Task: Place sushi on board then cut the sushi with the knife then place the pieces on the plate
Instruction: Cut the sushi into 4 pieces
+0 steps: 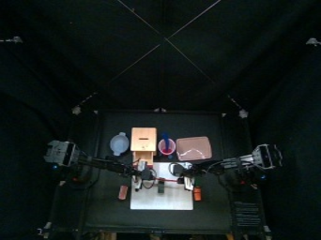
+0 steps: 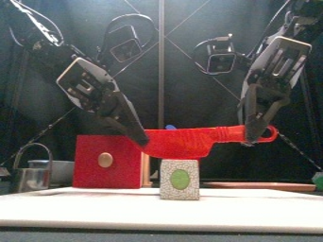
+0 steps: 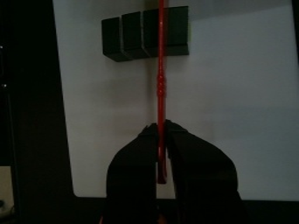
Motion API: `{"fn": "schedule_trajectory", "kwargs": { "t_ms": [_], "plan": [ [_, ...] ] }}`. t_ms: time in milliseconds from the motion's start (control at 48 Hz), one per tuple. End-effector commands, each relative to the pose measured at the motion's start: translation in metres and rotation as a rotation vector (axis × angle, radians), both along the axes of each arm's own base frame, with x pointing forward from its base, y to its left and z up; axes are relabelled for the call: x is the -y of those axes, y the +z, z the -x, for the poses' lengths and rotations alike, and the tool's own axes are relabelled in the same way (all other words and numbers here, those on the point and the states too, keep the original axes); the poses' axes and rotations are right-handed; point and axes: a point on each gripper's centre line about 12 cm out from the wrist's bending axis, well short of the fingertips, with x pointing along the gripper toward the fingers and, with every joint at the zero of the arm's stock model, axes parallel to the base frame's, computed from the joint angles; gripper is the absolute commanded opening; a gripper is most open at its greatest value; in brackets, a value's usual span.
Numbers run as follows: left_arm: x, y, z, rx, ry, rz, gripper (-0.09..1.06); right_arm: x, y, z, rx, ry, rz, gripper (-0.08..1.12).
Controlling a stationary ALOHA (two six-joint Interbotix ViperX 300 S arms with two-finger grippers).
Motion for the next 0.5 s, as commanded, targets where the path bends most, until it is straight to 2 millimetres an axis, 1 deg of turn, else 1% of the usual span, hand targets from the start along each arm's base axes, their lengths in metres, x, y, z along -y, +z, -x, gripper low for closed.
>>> {"fn": "schedule_trajectory", "kwargs": {
  "t_ms": [21,229,500],
  "plan": [
    [0.0003,0.0129,-0.0102,0.045,-0.008,-0.007,0.26,-0.0019,0.0135,-0.0090,0.056,0.010,0.011,0.22],
    [0.0003,0.0129,-0.0102,0.045,-0.008,-0.007,0.26,-0.0014,0.0120,-0.0102,0.052,0.010,0.013,0.22],
    [0.0103,0.0132,-0.0097,0.045,-0.037,-0.010,0.26,-0.0020,0.0119,-0.0116,0.052,0.011,0.013,0.22]
  ]
}}
